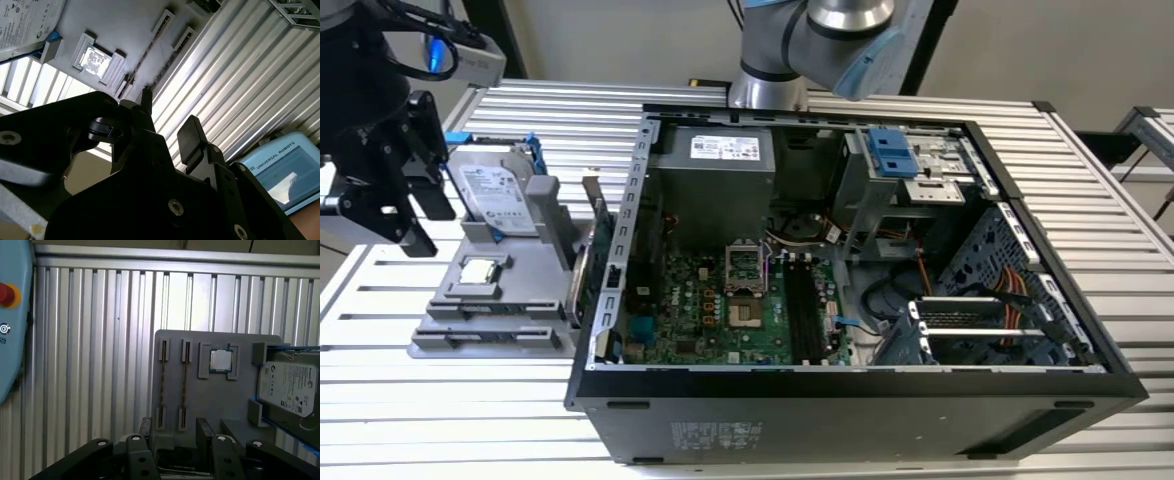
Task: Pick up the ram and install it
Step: 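Pick up the ram and move it above insertion slot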
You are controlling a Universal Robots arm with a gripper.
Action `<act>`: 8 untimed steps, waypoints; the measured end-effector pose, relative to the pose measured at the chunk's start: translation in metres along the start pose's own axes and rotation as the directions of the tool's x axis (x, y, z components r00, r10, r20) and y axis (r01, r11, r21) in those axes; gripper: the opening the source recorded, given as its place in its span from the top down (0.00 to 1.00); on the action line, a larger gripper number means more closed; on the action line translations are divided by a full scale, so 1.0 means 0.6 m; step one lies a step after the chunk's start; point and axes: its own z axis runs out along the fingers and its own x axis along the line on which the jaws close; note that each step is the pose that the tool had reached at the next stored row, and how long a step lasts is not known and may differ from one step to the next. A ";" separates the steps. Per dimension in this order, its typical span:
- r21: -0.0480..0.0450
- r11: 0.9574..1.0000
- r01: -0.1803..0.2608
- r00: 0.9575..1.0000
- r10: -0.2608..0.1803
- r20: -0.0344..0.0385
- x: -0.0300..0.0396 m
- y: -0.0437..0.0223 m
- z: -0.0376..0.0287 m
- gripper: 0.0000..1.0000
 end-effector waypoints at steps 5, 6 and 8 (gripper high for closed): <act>0.000 1.000 -0.001 1.000 0.001 0.000 0.001 0.000 0.006 0.00; 0.000 1.000 -0.001 1.000 0.001 0.000 0.001 0.000 0.007 0.00; 0.000 1.000 -0.001 1.000 0.001 0.000 0.002 0.000 0.009 0.00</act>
